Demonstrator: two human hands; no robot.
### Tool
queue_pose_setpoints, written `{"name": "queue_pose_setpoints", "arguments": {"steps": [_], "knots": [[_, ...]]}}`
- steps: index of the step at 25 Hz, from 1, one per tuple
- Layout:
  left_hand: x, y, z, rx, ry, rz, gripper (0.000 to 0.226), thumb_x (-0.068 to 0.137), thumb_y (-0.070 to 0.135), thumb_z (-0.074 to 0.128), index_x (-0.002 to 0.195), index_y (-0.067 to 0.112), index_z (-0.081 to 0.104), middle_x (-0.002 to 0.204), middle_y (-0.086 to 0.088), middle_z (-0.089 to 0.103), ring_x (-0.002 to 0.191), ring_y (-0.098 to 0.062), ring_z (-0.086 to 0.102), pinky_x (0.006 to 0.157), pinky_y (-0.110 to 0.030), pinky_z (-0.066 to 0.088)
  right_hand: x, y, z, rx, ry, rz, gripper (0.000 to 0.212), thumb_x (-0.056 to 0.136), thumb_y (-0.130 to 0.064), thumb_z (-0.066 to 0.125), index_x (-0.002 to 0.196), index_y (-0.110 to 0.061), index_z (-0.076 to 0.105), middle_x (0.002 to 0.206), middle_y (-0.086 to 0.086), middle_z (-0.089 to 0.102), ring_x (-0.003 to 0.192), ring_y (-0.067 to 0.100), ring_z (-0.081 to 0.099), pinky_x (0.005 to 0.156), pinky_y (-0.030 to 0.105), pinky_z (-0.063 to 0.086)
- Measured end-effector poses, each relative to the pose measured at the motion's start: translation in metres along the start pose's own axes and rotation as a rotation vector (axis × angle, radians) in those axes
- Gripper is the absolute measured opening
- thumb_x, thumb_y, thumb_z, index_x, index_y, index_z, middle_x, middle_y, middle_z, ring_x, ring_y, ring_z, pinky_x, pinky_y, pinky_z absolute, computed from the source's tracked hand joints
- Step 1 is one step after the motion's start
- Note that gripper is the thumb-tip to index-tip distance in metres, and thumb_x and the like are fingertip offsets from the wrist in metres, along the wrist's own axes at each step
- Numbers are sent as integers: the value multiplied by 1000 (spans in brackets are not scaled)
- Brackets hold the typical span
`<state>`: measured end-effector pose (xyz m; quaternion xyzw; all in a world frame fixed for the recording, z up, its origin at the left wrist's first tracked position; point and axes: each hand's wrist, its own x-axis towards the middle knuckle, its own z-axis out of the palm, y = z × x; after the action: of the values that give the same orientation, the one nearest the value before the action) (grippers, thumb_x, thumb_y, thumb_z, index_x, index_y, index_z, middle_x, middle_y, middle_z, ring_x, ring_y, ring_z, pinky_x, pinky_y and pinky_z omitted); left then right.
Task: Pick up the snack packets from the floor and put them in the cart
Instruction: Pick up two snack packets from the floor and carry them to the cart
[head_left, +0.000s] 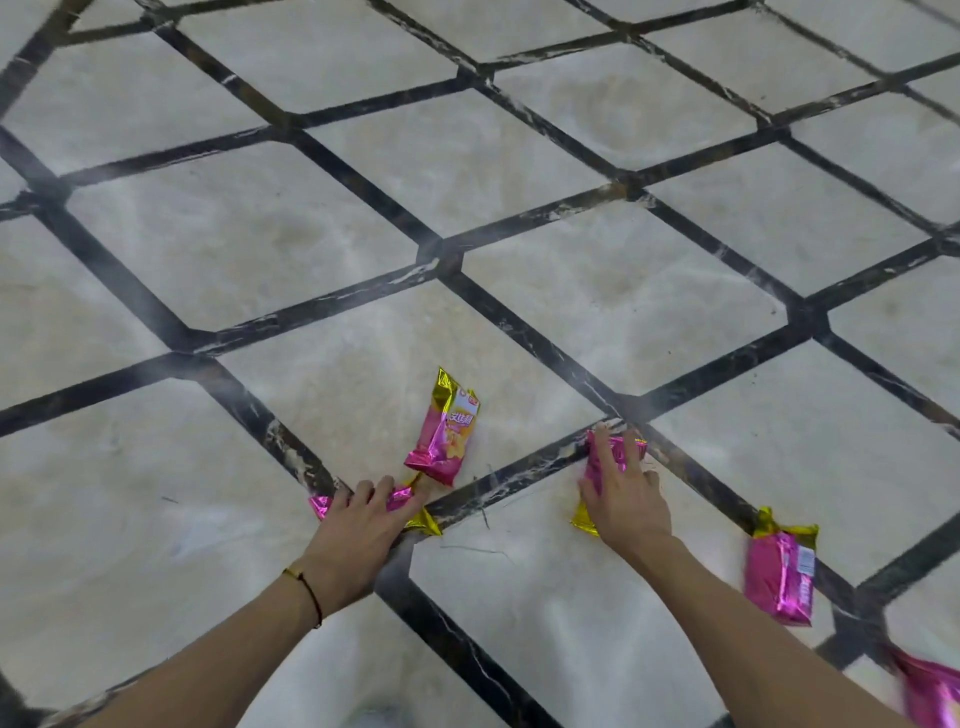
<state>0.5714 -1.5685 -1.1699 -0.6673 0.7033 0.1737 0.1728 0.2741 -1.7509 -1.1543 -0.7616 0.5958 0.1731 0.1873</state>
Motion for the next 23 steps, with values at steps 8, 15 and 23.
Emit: {"name": "queue_pose_setpoints", "arguments": {"steps": [8, 15, 23], "knots": [[-17, 6, -11, -60, -28, -47, 88, 77, 38, 79, 151, 33, 30, 122, -12, 59, 98, -34, 57, 76, -48, 55, -8, 1, -10, -1, 40, -16, 72, 97, -16, 53, 157, -26, 12, 157, 13, 24, 122, 41, 48, 95, 44, 48], [-88, 59, -161, -436, 72, -282, 84, 86, 29, 64, 154, 38, 16, 120, -6, 54, 94, -31, 58, 67, -47, 55, -110, -13, -170, -8, 95, -71, 65, 98, -23, 49, 155, -28, 17, 161, 5, 20, 130, 37, 40, 86, 41, 54], [-181, 86, -461, -627, 288, -374, 72, 91, 39, 55, 155, 34, 21, 110, -2, 35, 87, -24, 46, 66, -35, 45, -250, -29, -450, 33, 217, -95, 60, 100, -28, 45, 152, -41, 17, 158, -3, 21, 114, 30, 47, 78, 37, 52]]}}
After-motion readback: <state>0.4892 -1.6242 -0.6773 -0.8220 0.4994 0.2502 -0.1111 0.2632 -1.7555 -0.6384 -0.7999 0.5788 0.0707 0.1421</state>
